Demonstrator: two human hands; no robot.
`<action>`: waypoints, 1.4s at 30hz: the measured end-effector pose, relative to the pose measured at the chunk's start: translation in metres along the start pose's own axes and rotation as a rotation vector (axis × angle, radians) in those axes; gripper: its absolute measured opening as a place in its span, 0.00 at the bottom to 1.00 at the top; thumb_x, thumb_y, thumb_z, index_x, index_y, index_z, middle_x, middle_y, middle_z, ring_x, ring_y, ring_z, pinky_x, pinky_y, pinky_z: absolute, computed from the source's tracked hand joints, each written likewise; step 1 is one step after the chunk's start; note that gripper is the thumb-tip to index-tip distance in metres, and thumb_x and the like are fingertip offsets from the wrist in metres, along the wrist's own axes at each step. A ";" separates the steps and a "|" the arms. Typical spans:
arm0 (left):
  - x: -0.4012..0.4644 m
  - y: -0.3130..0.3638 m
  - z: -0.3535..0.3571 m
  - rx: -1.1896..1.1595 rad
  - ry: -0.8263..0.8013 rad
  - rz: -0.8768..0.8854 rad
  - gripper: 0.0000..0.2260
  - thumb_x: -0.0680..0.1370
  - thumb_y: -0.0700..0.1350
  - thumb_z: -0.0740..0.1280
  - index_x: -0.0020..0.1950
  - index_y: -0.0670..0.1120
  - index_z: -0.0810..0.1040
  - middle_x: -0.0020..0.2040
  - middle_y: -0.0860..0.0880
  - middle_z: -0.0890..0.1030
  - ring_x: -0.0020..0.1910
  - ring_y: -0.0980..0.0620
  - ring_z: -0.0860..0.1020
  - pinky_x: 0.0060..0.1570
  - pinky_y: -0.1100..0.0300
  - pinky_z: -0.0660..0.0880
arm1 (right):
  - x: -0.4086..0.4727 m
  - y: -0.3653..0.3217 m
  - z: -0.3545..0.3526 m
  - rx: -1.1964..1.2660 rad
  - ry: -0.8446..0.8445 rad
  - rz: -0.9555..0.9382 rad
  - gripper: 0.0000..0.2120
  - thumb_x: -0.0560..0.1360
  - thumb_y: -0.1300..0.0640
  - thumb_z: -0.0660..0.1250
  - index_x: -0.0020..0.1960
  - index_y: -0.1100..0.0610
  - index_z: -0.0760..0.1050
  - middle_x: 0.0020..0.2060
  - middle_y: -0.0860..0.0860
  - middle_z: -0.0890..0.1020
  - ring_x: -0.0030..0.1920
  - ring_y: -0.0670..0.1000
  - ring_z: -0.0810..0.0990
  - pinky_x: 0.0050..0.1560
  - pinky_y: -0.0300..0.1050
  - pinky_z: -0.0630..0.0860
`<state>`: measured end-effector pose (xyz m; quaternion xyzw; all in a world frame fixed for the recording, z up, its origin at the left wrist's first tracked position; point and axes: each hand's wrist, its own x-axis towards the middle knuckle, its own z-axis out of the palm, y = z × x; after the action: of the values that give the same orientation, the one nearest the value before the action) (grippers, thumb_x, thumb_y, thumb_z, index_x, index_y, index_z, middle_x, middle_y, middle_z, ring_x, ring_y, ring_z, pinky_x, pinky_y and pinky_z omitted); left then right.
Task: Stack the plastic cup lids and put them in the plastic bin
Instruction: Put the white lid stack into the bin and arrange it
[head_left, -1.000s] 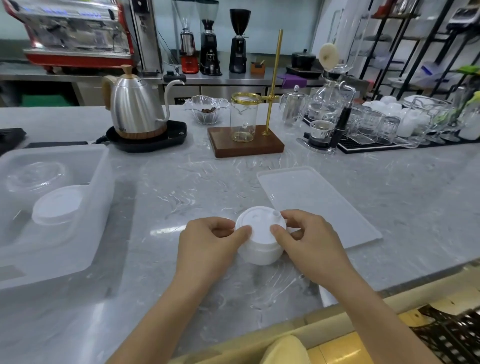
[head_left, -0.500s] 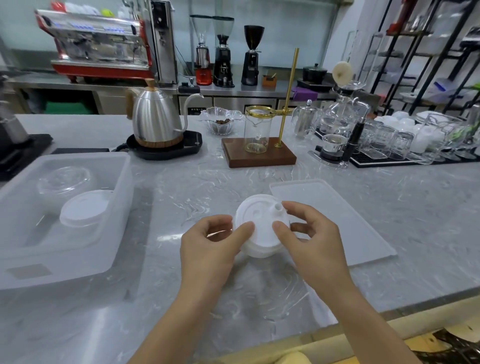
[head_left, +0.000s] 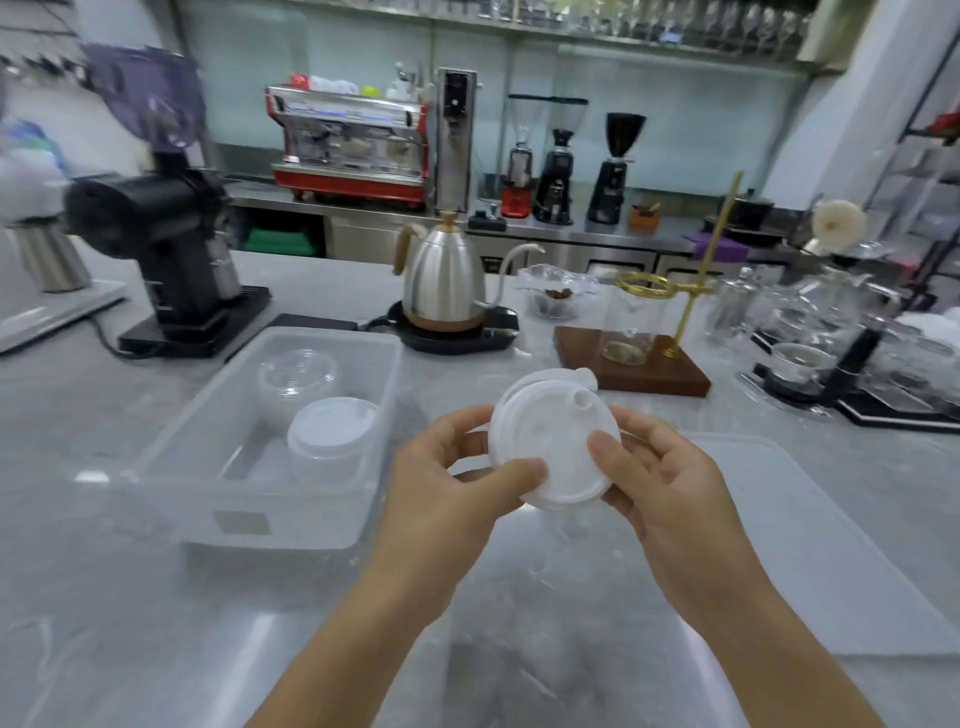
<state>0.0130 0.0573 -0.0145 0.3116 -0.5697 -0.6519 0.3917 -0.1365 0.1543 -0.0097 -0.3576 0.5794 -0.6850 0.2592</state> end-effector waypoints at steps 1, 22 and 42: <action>0.000 0.004 -0.006 0.012 0.019 0.017 0.25 0.61 0.45 0.78 0.58 0.51 0.83 0.52 0.47 0.87 0.47 0.48 0.87 0.51 0.44 0.83 | 0.003 -0.003 0.007 0.012 -0.035 -0.002 0.28 0.63 0.44 0.74 0.60 0.52 0.78 0.53 0.52 0.86 0.55 0.53 0.85 0.55 0.50 0.80; 0.041 0.076 -0.204 0.455 0.379 0.091 0.23 0.64 0.66 0.75 0.52 0.54 0.85 0.46 0.53 0.87 0.46 0.53 0.85 0.45 0.56 0.81 | 0.085 -0.008 0.216 -0.143 -0.543 0.057 0.10 0.78 0.58 0.68 0.59 0.58 0.76 0.47 0.58 0.87 0.48 0.55 0.86 0.50 0.48 0.83; 0.087 0.075 -0.197 1.660 -0.044 0.007 0.19 0.76 0.63 0.65 0.62 0.54 0.75 0.55 0.53 0.83 0.62 0.49 0.76 0.74 0.42 0.47 | 0.104 0.024 0.214 -1.205 -0.804 -0.228 0.19 0.78 0.58 0.60 0.68 0.50 0.74 0.68 0.50 0.75 0.66 0.53 0.75 0.65 0.50 0.73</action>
<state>0.1493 -0.1193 0.0322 0.4847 -0.8740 -0.0243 0.0252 -0.0318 -0.0605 0.0020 -0.7199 0.6749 -0.0858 0.1373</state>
